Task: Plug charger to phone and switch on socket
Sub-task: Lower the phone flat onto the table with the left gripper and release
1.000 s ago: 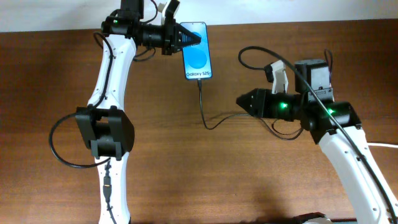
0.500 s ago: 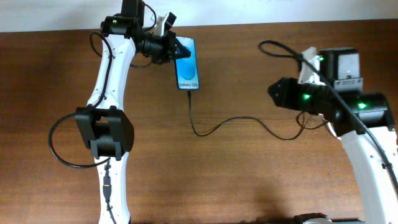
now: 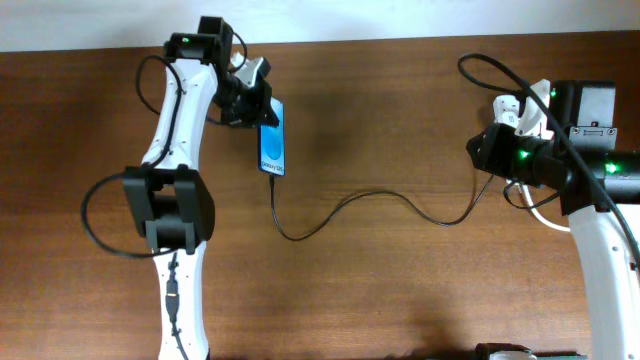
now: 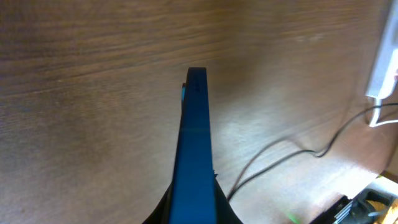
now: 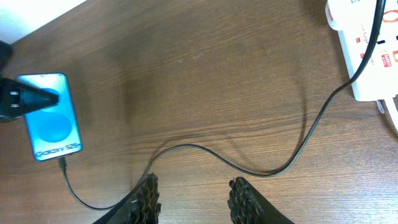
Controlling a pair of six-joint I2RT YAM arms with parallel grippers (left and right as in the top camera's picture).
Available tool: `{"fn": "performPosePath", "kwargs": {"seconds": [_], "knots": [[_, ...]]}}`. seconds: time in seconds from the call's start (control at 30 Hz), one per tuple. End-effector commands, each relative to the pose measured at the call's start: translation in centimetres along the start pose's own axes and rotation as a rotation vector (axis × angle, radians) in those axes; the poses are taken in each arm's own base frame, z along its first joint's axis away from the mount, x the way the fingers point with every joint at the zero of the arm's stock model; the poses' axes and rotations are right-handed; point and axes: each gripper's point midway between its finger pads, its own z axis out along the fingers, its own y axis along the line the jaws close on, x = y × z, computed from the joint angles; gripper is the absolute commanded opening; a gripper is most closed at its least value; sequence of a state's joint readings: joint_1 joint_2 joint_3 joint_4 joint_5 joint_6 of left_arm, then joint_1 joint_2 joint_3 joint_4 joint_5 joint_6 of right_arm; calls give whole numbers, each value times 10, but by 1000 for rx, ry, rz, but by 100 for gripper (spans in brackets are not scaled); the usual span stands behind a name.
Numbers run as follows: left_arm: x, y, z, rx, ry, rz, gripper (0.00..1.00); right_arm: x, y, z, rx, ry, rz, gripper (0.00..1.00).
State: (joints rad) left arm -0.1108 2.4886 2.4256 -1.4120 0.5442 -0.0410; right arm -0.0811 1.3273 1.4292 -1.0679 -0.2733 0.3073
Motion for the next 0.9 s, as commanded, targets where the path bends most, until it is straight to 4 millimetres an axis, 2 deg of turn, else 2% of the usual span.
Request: {"fn": "performPosePath", "kwargs": {"seconds": [0.0,0.07,0.37,0.57,0.63,0.73,0.87], "knots": [[7,21,32,-9,68,-42,0,-7,0,-9,10,-37,-4,39],[8,27,41,-14,84,-50,0,-7,0,-9,10,-37,-4,39],[8,42,54,-53,95,-56,0,-5,-1,-9,11,-30,-3,39],[13,53,71,-53,133,-78,3,-5,-1,-9,12,-29,-2,39],[13,53,71,-53,132,-77,8,-5,-1,-9,12,-29,-2,39],[13,53,70,-54,131,-78,28,-5,-1,-9,12,-28,-2,39],[12,56,68,-54,128,-85,39,-5,-2,-9,16,-28,-2,39]]}}
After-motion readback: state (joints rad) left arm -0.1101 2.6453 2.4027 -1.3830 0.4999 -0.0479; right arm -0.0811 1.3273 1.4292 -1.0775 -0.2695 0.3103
